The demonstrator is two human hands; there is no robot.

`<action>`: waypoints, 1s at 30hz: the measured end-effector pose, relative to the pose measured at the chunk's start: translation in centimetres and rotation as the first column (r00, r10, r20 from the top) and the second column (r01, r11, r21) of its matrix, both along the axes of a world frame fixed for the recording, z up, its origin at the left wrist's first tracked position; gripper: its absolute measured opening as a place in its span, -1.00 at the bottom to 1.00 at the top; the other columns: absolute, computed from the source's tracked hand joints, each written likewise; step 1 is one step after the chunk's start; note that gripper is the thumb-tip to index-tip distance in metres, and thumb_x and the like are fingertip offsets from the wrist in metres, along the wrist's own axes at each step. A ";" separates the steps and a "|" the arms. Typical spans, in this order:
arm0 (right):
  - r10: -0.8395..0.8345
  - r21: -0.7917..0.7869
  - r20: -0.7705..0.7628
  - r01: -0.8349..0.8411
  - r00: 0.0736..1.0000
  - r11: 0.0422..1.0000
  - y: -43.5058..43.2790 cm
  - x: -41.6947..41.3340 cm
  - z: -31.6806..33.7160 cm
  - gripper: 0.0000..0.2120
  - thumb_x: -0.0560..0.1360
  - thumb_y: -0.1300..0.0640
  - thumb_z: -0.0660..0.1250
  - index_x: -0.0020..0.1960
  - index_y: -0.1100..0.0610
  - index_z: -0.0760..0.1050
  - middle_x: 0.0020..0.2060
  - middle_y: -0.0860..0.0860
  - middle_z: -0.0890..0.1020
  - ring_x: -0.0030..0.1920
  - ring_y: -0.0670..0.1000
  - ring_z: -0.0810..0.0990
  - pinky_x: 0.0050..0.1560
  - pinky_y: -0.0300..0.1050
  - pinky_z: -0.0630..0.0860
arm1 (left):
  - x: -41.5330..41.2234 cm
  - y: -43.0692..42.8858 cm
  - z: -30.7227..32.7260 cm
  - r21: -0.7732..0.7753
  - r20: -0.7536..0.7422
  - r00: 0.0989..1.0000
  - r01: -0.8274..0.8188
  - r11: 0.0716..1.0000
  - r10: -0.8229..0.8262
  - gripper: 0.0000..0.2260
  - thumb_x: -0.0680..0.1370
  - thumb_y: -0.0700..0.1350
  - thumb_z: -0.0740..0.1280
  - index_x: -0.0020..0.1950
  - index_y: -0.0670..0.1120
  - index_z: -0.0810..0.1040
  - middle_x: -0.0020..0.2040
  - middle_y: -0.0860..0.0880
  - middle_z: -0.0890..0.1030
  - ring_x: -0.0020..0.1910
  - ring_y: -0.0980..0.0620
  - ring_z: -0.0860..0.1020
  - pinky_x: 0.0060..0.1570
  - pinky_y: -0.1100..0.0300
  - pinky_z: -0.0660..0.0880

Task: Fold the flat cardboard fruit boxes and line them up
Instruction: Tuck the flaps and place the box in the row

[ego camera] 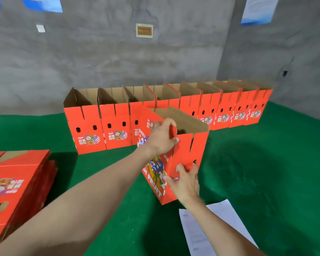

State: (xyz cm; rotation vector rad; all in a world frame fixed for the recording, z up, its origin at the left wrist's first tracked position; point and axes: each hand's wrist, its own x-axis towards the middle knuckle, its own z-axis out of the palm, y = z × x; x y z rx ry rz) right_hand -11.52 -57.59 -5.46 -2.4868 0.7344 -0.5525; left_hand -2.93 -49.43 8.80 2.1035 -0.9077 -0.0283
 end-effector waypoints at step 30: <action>-0.346 0.319 0.392 0.226 0.853 0.920 -18.3 9.4 -2.5 -0.49 0.49 0.36 0.27 0.40 0.20 0.25 0.45 0.22 0.19 0.27 0.36 0.40 0.08 0.26 0.47 | 6.7 -15.6 -3.9 0.309 -0.012 0.972 0.228 0.923 -0.236 -0.22 0.55 -0.35 0.20 0.55 0.15 -0.18 0.58 0.01 -0.09 0.54 0.05 -0.03 0.42 0.25 0.02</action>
